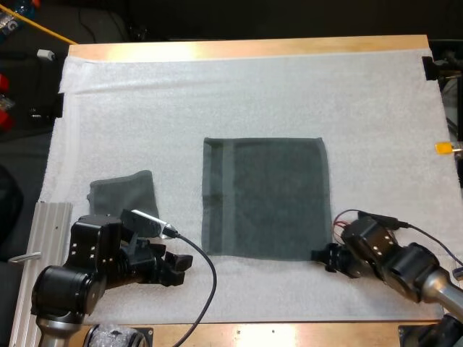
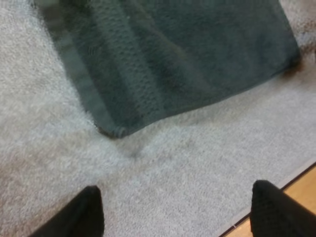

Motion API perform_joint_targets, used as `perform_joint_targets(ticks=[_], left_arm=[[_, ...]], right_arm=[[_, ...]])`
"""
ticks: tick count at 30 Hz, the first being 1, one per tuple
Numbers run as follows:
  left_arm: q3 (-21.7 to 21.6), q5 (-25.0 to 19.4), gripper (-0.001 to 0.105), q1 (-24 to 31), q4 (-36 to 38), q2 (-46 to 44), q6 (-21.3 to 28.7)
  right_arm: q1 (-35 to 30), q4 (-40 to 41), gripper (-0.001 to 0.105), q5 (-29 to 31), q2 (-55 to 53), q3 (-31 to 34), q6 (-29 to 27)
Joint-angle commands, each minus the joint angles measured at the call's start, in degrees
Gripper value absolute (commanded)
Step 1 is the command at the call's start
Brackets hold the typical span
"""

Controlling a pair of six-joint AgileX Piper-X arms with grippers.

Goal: Pick towel from pile, fold and stack

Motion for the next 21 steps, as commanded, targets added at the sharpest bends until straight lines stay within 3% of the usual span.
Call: perform_joint_targets(ticks=[1,12,17,21], left_arm=[[-0.13,0.64,0.061,-0.3,-0.02,-0.11,-0.53],[-0.13,0.81,0.061,-0.3,-0.02,-0.11,-0.53],[-0.13,0.81,0.061,-0.3,-0.02,-0.11,-0.53],[-0.13,0.81,0.061,-0.3,-0.02,-0.11,-0.53]], right_arm=[[-0.02,-1.66,0.051,-0.34,1.06,-0.09,0.67],[-0.02,-4.12,0.05,2.73,9.84,-0.09,5.64],[-0.02,-6.9,0.035,2.32,10.12,-0.09,7.18],[-0.02,-7.26,0.034,2.45,10.12,-0.09,9.42]])
